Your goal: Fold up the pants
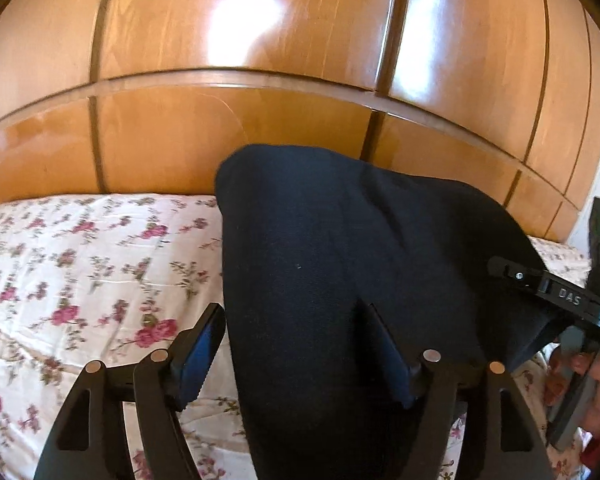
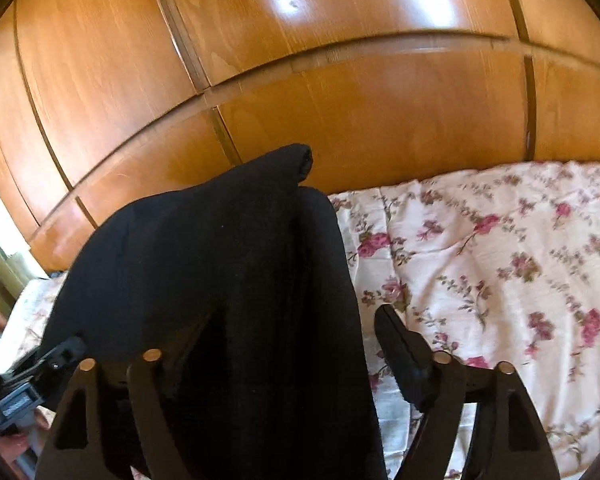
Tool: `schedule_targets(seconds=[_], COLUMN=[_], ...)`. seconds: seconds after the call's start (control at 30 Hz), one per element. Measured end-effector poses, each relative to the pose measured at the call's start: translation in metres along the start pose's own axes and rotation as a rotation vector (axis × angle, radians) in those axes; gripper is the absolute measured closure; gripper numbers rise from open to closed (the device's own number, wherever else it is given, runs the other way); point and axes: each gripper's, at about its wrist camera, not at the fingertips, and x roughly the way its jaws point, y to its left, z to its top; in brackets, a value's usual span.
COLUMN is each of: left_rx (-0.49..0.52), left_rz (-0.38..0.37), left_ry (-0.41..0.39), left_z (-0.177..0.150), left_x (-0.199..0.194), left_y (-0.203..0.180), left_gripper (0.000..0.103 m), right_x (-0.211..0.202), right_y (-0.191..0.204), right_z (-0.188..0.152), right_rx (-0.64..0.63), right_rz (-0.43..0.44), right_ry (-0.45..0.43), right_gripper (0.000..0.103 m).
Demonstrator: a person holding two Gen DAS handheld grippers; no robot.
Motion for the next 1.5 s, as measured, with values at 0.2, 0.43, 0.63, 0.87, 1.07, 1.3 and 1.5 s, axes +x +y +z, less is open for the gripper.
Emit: schedule_targets(seconds=[0.2, 0.43, 0.63, 0.87, 1.07, 1.3, 1.5], left_rx=[-0.024, -0.064, -0.071, -0.03, -0.002, -0.003, -0.004], left_rz=[0.088, 0.131, 0.18, 0.218, 0.229, 0.233, 0.24], left_ry=[-0.04, -0.076, -0.054, -0.125, -0.1, -0.114, -0.15], left_z=[-0.012, -0.038, -0.058, -0.076, -0.084, -0.086, -0.087], left_x=[-0.035, -0.077, -0.107, -0.159, -0.184, -0.206, -0.223], left_y=[-0.005, -0.011, -0.022, -0.036, -0.043, -0.048, -0.049], left_gripper=[0.029, 0.03, 0.03, 0.03, 0.03, 0.03, 0.03], right_x=[-0.024, -0.072, -0.11, -0.153, -0.181, -0.198, -0.203], right_y=[0.011, 0.029, 0.051, 0.078, 0.092, 0.102, 0.098], right_z=[-0.007, -0.036, -0.063, -0.088, -0.102, -0.114, -0.121], right_rx=[0.007, -0.006, -0.007, -0.037, -0.051, -0.083, -0.062], right_rz=[-0.057, -0.085, -0.097, -0.137, -0.176, -0.214, -0.214], right_ry=[0.003, -0.019, -0.032, -0.058, -0.075, -0.086, -0.074], right_gripper=[0.011, 0.005, 0.004, 0.002, 0.002, 0.001, 0.001])
